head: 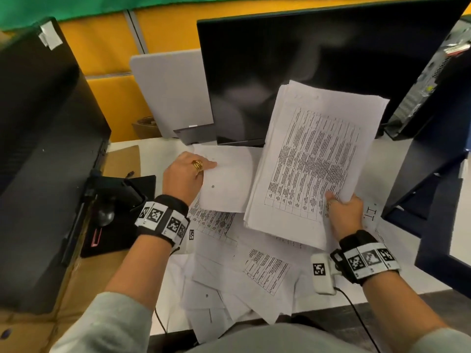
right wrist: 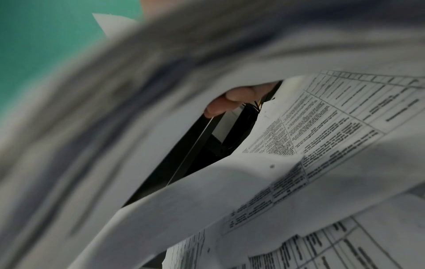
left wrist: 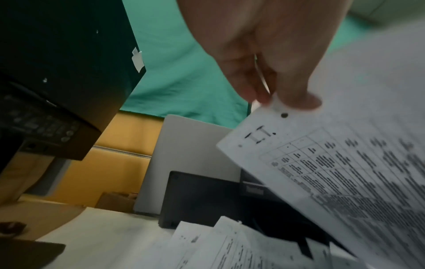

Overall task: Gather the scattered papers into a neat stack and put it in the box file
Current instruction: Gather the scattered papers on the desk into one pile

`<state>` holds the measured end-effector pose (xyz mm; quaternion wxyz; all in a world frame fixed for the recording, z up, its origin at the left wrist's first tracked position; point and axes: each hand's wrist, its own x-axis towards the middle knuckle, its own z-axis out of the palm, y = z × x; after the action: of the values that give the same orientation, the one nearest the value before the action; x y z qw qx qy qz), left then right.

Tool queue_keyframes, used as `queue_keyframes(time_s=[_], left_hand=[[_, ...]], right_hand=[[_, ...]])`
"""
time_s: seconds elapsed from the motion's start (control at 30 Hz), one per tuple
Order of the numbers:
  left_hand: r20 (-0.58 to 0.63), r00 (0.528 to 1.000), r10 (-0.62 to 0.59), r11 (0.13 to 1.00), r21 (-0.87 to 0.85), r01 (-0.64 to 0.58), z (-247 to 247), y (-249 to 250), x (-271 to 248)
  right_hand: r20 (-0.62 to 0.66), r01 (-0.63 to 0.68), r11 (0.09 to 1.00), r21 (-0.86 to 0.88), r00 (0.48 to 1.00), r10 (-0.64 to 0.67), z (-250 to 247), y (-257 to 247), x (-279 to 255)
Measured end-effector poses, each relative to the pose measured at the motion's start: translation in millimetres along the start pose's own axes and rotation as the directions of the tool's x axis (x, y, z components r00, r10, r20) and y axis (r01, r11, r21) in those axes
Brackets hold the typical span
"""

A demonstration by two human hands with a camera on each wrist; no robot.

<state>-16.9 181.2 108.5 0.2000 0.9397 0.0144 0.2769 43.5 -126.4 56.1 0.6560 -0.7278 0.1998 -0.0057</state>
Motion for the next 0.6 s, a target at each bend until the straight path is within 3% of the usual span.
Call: queue_keyframes(time_s=[0.03,0.1,0.17,0.2,0.3,0.37,0.43,0.5,0.6], left_hand=[[-0.037,0.999,-0.033,0.999,-0.017,0.033,-3.3,3.8,0.7],[-0.055,0.954,-0.295,0.935,-0.222,0.277,-7.6,5.6,5.1],[-0.005,0.804,-0.594,0.753,-0.355,0.554,-10.4,-0.3,7.6],[-0.013,0.743,-0.669,0.696,-0.361,0.621,-10.6,-6.6,7.6],[-0.007,0.623,-0.782,0.607,-0.233,0.760,-7.0,-27.2,4.3],[0.119,0.599,-0.792,0.602,-0.011,0.798,2.2,-39.4,0.5],[0.265,0.598,-0.757,0.647,0.171,0.743,13.1,-47.3,-7.0],[0.358,0.607,-0.710,0.700,0.267,0.662,22.3,-52.3,-15.9],[0.404,0.628,-0.666,0.745,0.316,0.587,29.9,-60.7,-26.5]], right_hand=[[0.003,-0.003,1.000,0.007,1.000,0.003,0.5,-1.2,-1.0],[0.004,-0.001,0.999,0.032,1.000,0.001,0.7,-3.4,-0.7],[0.002,0.006,0.999,0.051,1.000,-0.006,-0.2,-5.9,0.1],[0.003,0.004,0.998,0.061,1.000,-0.004,-1.3,-6.1,1.1],[0.010,0.000,0.997,0.081,1.000,-0.001,-3.3,-8.1,0.8],[0.018,-0.020,0.997,0.073,1.000,0.018,-5.0,-7.2,1.1],[0.035,-0.052,0.998,0.036,0.998,0.051,-9.2,-4.2,2.4],[0.057,-0.077,0.996,-0.036,0.995,0.079,-16.8,4.1,7.6],[0.080,-0.166,0.975,-0.150,0.981,0.179,-29.8,23.2,12.9]])
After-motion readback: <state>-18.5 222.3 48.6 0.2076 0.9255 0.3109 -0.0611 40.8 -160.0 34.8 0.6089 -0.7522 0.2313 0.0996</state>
